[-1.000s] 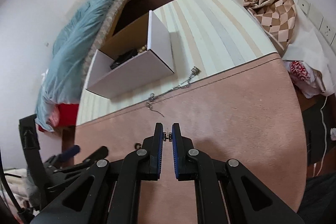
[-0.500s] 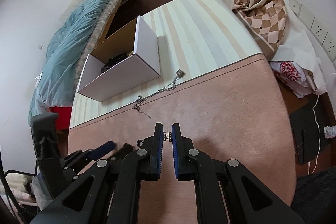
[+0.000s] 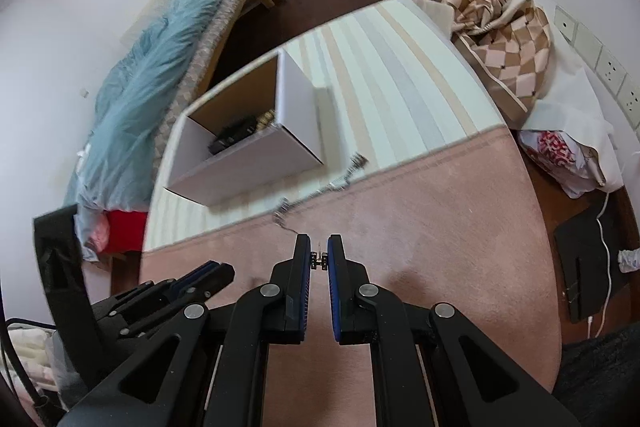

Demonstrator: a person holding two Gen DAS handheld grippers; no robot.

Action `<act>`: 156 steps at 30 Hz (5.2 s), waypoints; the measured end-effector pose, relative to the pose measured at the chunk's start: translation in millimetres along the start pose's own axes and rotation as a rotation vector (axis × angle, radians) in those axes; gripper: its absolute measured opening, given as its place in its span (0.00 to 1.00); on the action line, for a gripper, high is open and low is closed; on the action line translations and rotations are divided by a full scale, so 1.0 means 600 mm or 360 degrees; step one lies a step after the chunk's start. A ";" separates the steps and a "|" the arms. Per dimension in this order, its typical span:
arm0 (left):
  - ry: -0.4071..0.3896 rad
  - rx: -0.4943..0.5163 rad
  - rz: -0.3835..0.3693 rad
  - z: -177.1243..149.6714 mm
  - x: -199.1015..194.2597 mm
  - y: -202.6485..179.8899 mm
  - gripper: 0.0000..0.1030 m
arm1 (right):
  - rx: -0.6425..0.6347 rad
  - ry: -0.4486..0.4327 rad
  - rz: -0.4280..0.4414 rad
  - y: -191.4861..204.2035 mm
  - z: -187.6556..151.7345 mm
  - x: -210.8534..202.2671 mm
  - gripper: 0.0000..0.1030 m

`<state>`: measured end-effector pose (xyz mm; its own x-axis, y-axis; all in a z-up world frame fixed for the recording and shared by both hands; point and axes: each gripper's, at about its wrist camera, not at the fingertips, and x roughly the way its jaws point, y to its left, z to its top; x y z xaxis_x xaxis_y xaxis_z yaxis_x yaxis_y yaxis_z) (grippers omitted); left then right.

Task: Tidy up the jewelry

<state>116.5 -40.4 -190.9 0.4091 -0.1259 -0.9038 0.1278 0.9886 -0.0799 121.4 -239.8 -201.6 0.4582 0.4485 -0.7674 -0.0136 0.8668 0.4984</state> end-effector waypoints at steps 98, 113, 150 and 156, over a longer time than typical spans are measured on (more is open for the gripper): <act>-0.0452 -0.0309 0.0359 0.046 -0.290 0.046 0.99 | -0.0528 -0.0317 -0.0569 0.218 0.065 -0.199 0.99; 0.0093 -0.0123 0.0225 -0.053 0.008 -0.032 0.98 | -0.0163 0.0203 -0.0652 -0.031 -0.017 0.001 0.61; 0.0050 -0.0136 0.0196 -0.014 0.051 0.005 0.10 | 0.0000 0.0144 -0.0369 -0.071 0.051 0.067 0.49; 0.0070 -0.0251 0.0276 -0.007 0.060 0.084 0.10 | -0.0130 0.0109 -0.0416 -0.038 0.077 0.135 0.49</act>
<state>133.8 5.0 -229.4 0.3722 0.0475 -0.9269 -0.0853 0.9962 0.0168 200.1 -233.3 -256.6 0.3944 0.2184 -0.8926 0.0243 0.9685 0.2476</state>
